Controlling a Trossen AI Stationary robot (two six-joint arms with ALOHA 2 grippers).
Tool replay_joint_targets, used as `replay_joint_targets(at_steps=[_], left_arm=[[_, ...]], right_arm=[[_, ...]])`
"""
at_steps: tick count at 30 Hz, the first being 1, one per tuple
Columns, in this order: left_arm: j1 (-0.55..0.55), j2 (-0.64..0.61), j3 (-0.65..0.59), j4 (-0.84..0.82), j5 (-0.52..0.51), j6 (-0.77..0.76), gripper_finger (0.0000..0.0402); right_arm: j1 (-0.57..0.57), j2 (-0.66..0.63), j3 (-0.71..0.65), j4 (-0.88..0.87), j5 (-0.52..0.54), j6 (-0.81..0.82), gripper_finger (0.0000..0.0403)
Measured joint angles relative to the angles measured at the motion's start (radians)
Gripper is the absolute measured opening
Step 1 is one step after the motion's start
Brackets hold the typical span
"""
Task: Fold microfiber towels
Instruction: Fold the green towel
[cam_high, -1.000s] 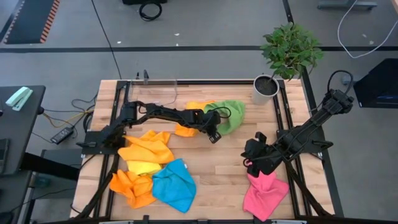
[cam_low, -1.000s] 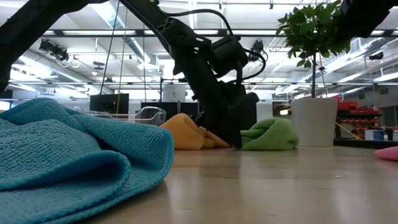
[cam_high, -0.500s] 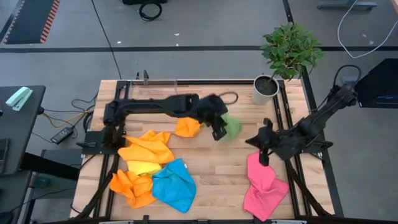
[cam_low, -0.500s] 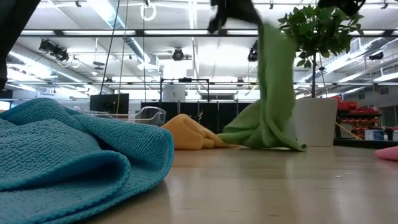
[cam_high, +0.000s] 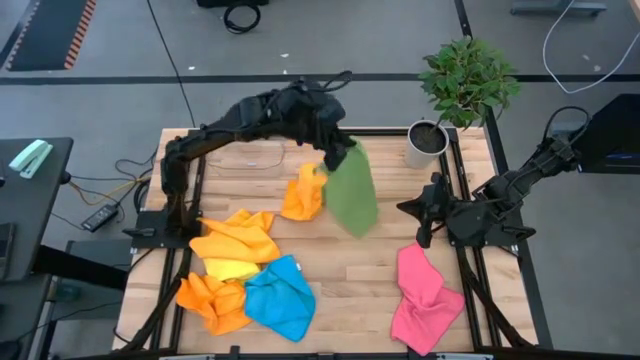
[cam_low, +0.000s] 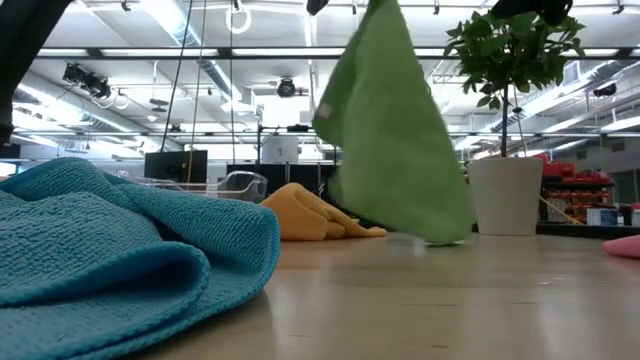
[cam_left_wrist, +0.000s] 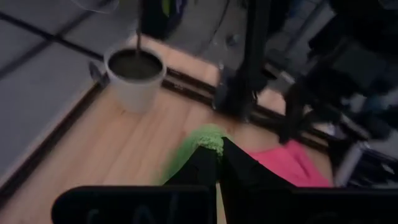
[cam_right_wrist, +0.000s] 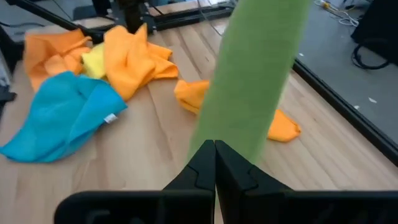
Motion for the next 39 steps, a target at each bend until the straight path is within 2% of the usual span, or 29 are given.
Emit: replay_joint_targets(at_steps=[3, 6, 8, 11, 13, 18, 20, 24, 27, 33, 36, 39], left_arm=[[-0.026, 0.001, 0.008, -0.171, 0.078, -0.003, 0.0009], [-0.134, 0.0, -0.014, -0.441, 0.072, 0.055, 0.0009], [-0.236, 0.0, -0.071, -0.56, -0.04, 0.063, 0.0009], [-0.382, -0.01, -0.232, -0.586, -0.214, 0.022, 0.0009], [-0.463, -0.023, -0.373, -0.504, -0.242, -0.03, 0.0009], [-0.632, -0.061, -0.798, -0.146, -0.225, -0.186, 0.001], [-0.673, -0.086, -0.937, -0.032, -0.197, -0.276, 0.0009], [-0.715, -0.131, -1.133, 0.199, -0.155, -0.445, 0.0009], [-0.736, -0.169, -1.22, 0.348, -0.156, -0.519, 0.001], [-0.752, -0.207, -1.297, 0.434, -0.144, -0.598, 0.0011], [-0.758, -0.212, -1.301, 0.45, -0.144, -0.6, 0.0008], [-0.757, -0.214, -1.299, 0.471, -0.144, -0.602, 0.0015]], right_arm=[[-0.013, 0.02, 0.0, 0.001, 0.0, 0.054, 0.0007], [-0.009, 0.064, -0.001, 0.005, -0.017, 0.129, 0.0007], [0.004, 0.099, -0.019, 0.031, -0.036, 0.166, 0.0007], [0.022, 0.165, -0.078, 0.111, -0.042, 0.22, 0.0007], [0.027, 0.208, -0.133, 0.202, -0.043, 0.26, 0.0007], [0.006, 0.308, -0.239, 0.528, -0.09, 0.298, 0.0007], [-0.034, 0.352, -0.243, 0.625, -0.153, 0.298, 0.0007], [-0.184, 0.453, -0.214, 0.67, -0.353, 0.288, 0.0012], [-0.3, 0.519, -0.197, 0.707, -0.481, 0.221, 0.004], [-0.536, 0.63, -0.192, 0.875, -0.705, 0.218, 0.014], [-0.594, 0.706, -0.168, 0.977, -0.784, 0.204, 0.0184], [-0.617, 0.794, -0.119, 0.95, -0.826, 0.178, 0.0209]])
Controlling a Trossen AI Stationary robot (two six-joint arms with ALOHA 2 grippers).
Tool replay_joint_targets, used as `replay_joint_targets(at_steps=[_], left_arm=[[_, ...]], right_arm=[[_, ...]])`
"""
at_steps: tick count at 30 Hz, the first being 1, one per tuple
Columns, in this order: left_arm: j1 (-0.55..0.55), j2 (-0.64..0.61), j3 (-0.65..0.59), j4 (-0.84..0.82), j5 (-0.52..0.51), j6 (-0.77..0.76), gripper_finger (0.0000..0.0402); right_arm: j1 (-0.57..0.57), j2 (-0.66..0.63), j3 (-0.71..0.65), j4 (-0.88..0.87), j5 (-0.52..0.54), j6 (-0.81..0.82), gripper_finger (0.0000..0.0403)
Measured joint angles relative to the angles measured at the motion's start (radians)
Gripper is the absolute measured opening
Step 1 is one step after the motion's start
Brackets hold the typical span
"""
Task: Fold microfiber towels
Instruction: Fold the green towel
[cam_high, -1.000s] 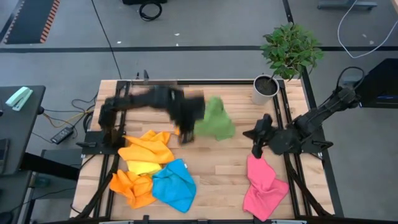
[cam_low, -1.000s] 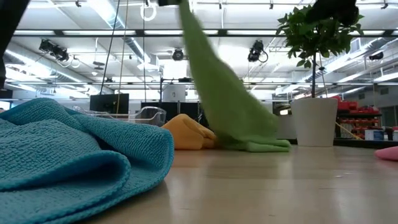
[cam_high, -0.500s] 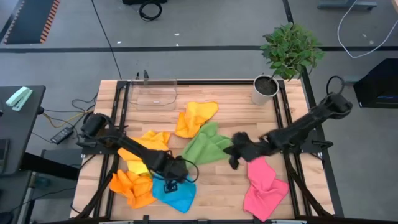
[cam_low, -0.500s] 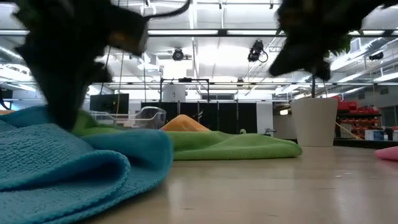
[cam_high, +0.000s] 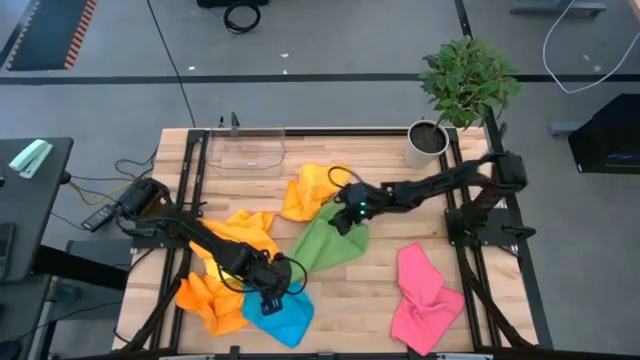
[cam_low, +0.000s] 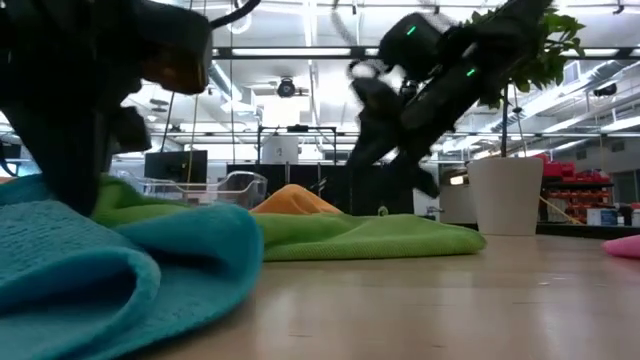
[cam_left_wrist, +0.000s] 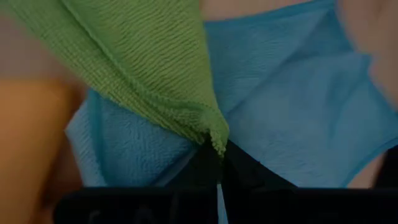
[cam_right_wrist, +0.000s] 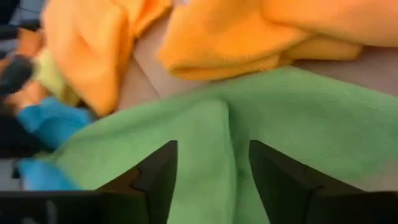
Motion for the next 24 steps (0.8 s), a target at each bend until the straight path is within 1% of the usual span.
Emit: replay_joint_targets(at_steps=[3, 7, 10, 12, 14, 16, 20, 21, 22, 24], left_arm=[[0.005, -0.008, -0.002, -0.009, -0.001, -0.004, 0.0022], [0.008, -0.011, -0.002, -0.012, -0.007, -0.004, 0.0009], [0.01, -0.011, -0.002, -0.014, -0.007, -0.01, 0.0009], [0.011, -0.011, -0.002, -0.015, -0.007, -0.011, 0.0017], [0.013, -0.011, -0.002, -0.014, -0.013, -0.012, 0.0022], [0.014, -0.011, -0.002, -0.021, -0.015, -0.009, 0.0019], [0.014, -0.011, -0.002, -0.024, -0.02, -0.004, 0.0008], [0.017, -0.011, -0.002, -0.024, -0.021, -0.003, 0.0009], [0.018, -0.011, -0.002, -0.027, -0.021, -0.002, 0.0012], [0.024, -0.012, -0.002, -0.029, -0.022, 0.001, 0.0022]], right_arm=[[-0.01, 0.065, 0.049, -0.027, -0.036, -0.009, 0.0219], [-0.016, 0.131, 0.08, -0.031, -0.042, -0.004, 0.0218], [-0.022, 0.144, 0.089, -0.004, -0.068, -0.004, 0.0213], [-0.022, 0.148, 0.09, 0.008, -0.078, -0.001, 0.0202], [-0.021, 0.153, 0.089, 0.017, -0.08, -0.006, 0.0179], [-0.021, 0.152, 0.091, 0.022, -0.081, -0.006, 0.0143], [-0.019, 0.15, 0.092, 0.028, -0.087, -0.02, 0.004], [-0.016, 0.146, 0.092, 0.026, -0.089, -0.034, 0.0021], [-0.011, 0.142, 0.092, 0.032, -0.087, -0.042, 0.0013], [-0.004, 0.114, 0.091, 0.014, -0.088, -0.042, 0.0009]])
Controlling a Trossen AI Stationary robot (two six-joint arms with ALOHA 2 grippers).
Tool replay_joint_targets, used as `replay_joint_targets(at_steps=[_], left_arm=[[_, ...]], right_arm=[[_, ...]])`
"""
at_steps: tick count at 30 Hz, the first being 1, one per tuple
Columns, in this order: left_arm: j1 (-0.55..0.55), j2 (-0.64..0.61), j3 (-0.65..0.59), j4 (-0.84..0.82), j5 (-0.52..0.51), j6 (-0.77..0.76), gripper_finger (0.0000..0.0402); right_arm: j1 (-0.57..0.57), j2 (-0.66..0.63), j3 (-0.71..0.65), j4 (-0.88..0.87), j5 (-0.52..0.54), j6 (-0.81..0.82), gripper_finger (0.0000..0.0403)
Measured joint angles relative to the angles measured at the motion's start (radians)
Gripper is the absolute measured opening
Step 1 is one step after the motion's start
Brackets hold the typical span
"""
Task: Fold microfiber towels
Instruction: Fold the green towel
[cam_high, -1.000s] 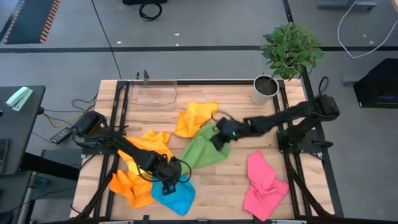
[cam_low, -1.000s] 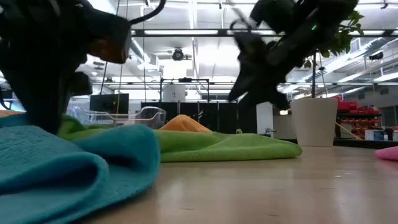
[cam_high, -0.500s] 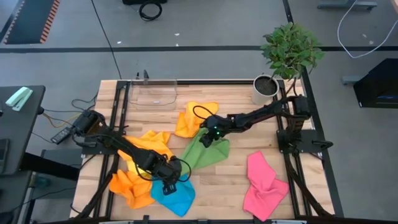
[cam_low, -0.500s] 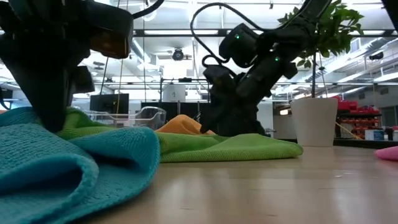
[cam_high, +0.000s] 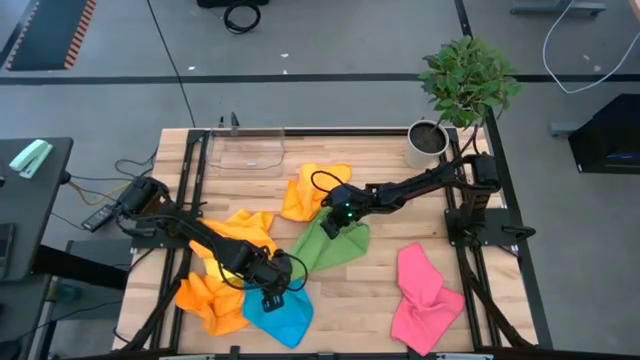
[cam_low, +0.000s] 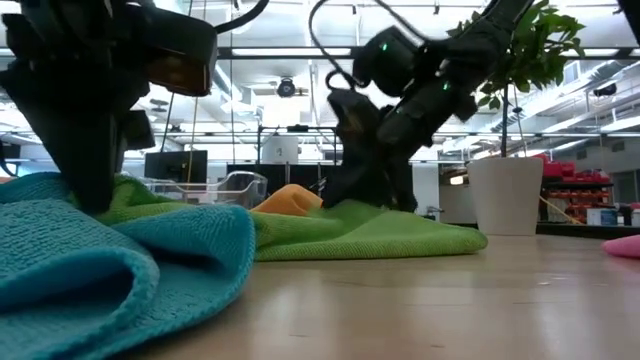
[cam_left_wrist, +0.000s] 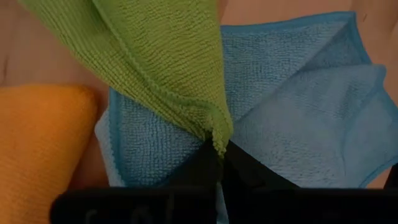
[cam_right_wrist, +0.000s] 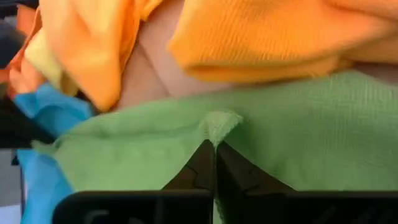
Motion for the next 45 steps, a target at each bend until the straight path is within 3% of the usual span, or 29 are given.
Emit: replay_joint_targets(at_steps=[4, 7, 15, 19, 22, 28, 36, 41, 45], left_arm=[[0.028, -0.038, 0.0, -0.003, 0.002, 0.023, 0.0023], [0.063, -0.096, 0.01, -0.004, 0.002, 0.055, 0.0009], [0.207, -0.205, 0.158, 0.025, -0.023, 0.275, 0.0018], [0.337, -0.192, 0.262, 0.02, -0.022, 0.46, 0.0009], [0.454, -0.174, 0.33, -0.022, -0.023, 0.572, 0.0013], [0.681, -0.146, 0.512, -0.066, 0.083, 0.733, 0.0009], [0.815, -0.105, 0.807, -0.246, 0.142, 0.872, 0.0008], [0.784, -0.099, 0.853, -0.492, 0.142, 0.878, 0.001], [0.656, -0.098, 0.726, -0.583, 0.142, 0.808, 0.0008]], right_arm=[[0.039, -0.115, 0.0, -0.075, 0.011, -0.005, 0.0005], [0.101, -0.265, 0.0, -0.235, 0.072, -0.018, 0.0004], [0.271, -0.676, 0.0, -0.634, 0.399, -0.051, 0.0002], [0.274, -0.828, 0.0, -0.713, 0.58, -0.199, 0.0002], [0.227, -0.909, 0.0, -0.707, 0.647, -0.361, 0.0001], [0.052, -1.019, 0.0, -0.639, 0.656, -0.626, 0.0001], [-0.084, -1.03, 0.038, -0.477, 0.483, -0.884, 0.0], [-0.037, -0.992, 0.091, -0.635, 0.361, -0.766, 0.0], [0.127, -0.953, 0.011, -0.743, 0.302, -0.528, 0.0]])
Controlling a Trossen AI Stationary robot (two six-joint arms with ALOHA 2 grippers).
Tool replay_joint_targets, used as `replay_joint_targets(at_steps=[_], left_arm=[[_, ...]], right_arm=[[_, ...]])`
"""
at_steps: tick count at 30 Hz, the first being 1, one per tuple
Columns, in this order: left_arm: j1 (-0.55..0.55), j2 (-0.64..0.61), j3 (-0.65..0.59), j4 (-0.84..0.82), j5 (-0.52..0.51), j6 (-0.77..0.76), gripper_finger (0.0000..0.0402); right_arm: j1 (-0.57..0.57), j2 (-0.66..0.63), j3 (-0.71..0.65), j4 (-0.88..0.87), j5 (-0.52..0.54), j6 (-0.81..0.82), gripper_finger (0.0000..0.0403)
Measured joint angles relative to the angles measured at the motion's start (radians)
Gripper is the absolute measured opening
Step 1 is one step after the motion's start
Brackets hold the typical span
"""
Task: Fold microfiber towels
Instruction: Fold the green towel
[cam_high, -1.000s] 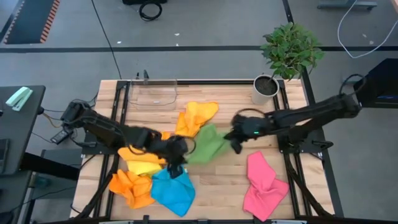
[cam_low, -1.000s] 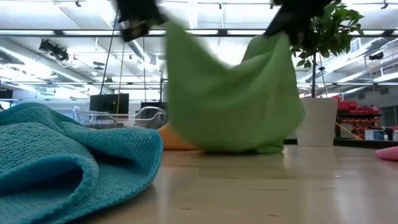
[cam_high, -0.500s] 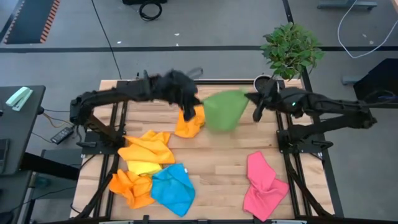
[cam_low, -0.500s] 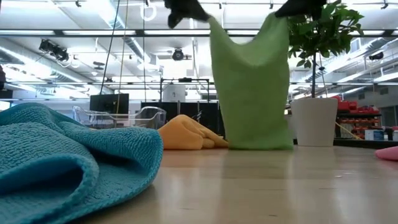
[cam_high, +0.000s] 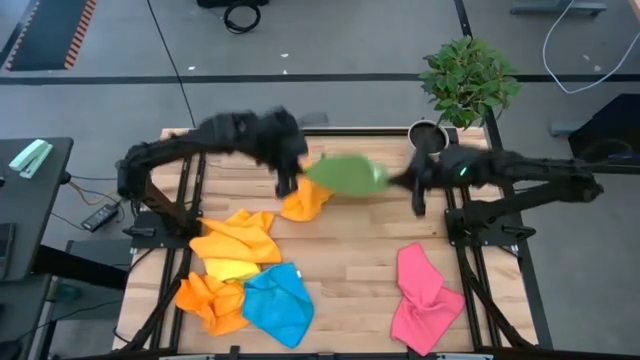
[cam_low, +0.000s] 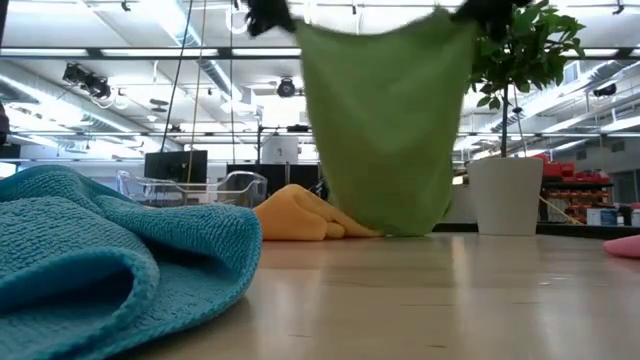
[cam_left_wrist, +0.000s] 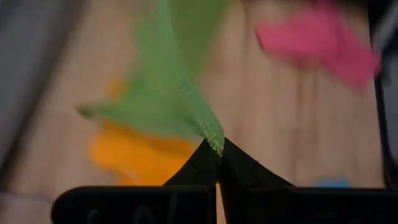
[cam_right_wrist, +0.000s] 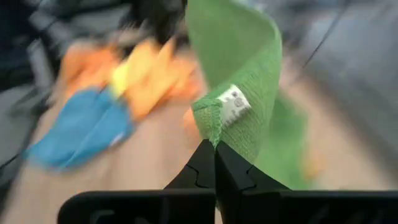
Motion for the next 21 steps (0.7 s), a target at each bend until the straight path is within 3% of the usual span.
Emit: replay_joint_targets(at_steps=[3, 5, 10, 14, 17, 21], left_arm=[[-0.136, 0.003, -0.163, 0.026, 0.0, -0.086, 0.0011], [-0.235, 0.002, -0.292, 0.097, -0.01, -0.158, 0.0016], [-0.446, 0.003, -0.6, 0.479, -0.039, -0.415, 0.0008], [-0.518, 0.003, -0.746, 0.753, -0.07, -0.644, 0.0009], [-0.537, 0.003, -0.756, 0.801, -0.084, -0.726, 0.0016], [-0.541, 0.003, -0.714, 0.791, -0.058, -0.726, 0.001]], right_arm=[[0.2, 0.047, -0.151, 0.084, 0.048, 0.199, 0.0], [0.344, 0.09, -0.25, 0.237, 0.127, 0.342, 0.0], [0.644, 0.296, -0.399, 0.658, 0.433, 0.627, 0.0], [0.755, 0.483, -0.362, 0.725, 0.549, 0.835, 0.0], [0.797, 0.585, -0.281, 0.728, 0.56, 0.921, 0.0], [0.832, 0.66, -0.152, 0.645, 0.56, 0.956, 0.0]])
